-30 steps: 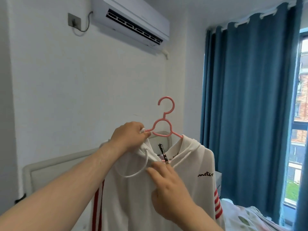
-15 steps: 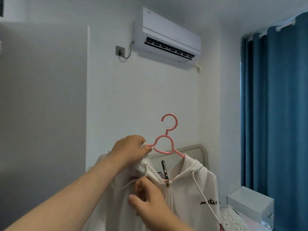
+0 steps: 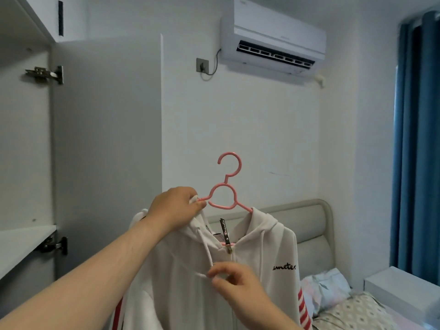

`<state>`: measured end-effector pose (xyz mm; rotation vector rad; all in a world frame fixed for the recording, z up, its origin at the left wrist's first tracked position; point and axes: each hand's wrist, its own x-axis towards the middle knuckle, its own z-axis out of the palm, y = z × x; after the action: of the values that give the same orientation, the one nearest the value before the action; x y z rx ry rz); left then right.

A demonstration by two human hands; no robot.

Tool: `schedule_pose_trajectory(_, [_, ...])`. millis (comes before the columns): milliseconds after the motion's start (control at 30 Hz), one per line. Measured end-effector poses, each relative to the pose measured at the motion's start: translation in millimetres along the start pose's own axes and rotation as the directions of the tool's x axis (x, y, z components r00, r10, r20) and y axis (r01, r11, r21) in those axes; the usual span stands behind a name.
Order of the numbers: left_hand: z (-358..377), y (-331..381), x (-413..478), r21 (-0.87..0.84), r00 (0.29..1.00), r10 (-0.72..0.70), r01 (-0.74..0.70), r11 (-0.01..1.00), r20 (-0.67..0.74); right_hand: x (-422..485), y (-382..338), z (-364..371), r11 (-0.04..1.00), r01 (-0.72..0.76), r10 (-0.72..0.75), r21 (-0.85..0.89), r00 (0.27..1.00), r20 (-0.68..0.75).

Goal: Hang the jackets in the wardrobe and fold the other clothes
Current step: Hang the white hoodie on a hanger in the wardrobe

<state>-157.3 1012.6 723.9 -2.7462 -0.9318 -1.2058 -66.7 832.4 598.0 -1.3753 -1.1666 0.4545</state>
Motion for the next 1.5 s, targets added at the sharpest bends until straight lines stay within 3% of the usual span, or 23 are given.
schedule_pose_trajectory(67, [-4.2, 0.2, -4.8, 0.017, 1.0, -0.005, 0.005, 1.0, -0.026, 0.7, -9.8, -10.2, 0.999, 0.041, -0.042, -0.022, 0.997, -0.071])
schedule_pose_trajectory(167, [-11.5, 3.2, -12.2, 0.038, 0.999, -0.021, 0.023, 0.999, -0.049, 7.4, -30.1, -19.9, 0.999, 0.052, -0.052, -0.005, 0.997, -0.061])
schedule_pose_trajectory(267, [-15.7, 4.7, -19.7, 0.054, 0.996, -0.063, 0.067, 0.996, -0.069, 12.9, -37.0, -18.4, 0.999, -0.003, 0.008, 0.047, 0.994, -0.11])
schedule_pose_trajectory(433, [-25.0, 6.4, -26.8, 0.049, 0.988, -0.135, 0.139, 0.989, -0.072, 3.7, -18.1, 28.4, 0.966, -0.179, 0.15, 0.189, 0.976, 0.155])
schedule_pose_trajectory(500, [-27.6, 6.4, -28.4, 0.04, 0.987, -0.149, 0.152, 0.988, -0.064, -0.3, -12.8, 38.8, 0.897, -0.235, 0.161, 0.374, 0.962, 0.219])
schedule_pose_trajectory(567, [-31.0, 3.0, -29.5, 0.002, 0.985, -0.167, 0.167, 0.986, -0.049, -1.2, -8.9, 38.0, 0.71, -0.324, 0.205, 0.625, 0.944, 0.257])
schedule_pose_trajectory(633, [-35.4, -3.9, -31.2, -0.045, 0.982, -0.187, 0.186, 0.982, -0.03, -2.4, -3.6, 29.9, 0.57, -0.363, 0.235, 0.737, 0.932, 0.276])
schedule_pose_trajectory(767, [-39.8, -14.1, -37.6, -0.14, 0.977, -0.211, 0.21, 0.968, 0.008, -6.9, 3.6, 6.0, 0.721, -0.324, 0.201, 0.612, 0.944, 0.263])
schedule_pose_trajectory(867, [-40.9, -10.5, -42.9, -0.132, 0.976, -0.217, 0.217, 0.967, 0.015, -12.2, 8.9, -4.1, 0.89, -0.276, 0.155, 0.363, 0.932, 0.328])
schedule_pose_trajectory(933, [-44.7, -6.0, -44.5, -0.106, 0.977, -0.212, 0.212, 0.971, 0.012, -17.7, 14.0, -6.2, 0.943, -0.254, 0.157, 0.214, 0.909, 0.387])
schedule_pose_trajectory(1167, [-65.0, 11.1, -51.1, 0.029, 0.978, -0.206, 0.207, 0.978, -0.03, -33.6, 15.5, -5.2, 0.987, -0.155, 0.162, -0.052, 0.886, 0.434])
schedule_pose_trajectory(1333, [-72.8, 8.0, -62.4, 0.08, 0.976, -0.208, 0.213, 0.974, -0.069, -28.6, -9.4, -15.2, 0.988, -0.041, 0.1, -0.15, 0.907, 0.41])
schedule_pose_trajectory(1433, [-74.5, 0.9, -72.0, 0.097, 0.974, -0.209, 0.217, 0.971, -0.089, -17.8, -40.3, -25.1, 0.99, 0.066, -0.028, -0.12, 0.955, 0.294])
schedule_pose_trajectory(1500, [-73.7, -4.7, -78.6, 0.089, 0.972, -0.209, 0.218, 0.972, -0.108, -6.0, -57.7, -30.8, 0.983, 0.169, -0.158, -0.071, 0.977, 0.14])
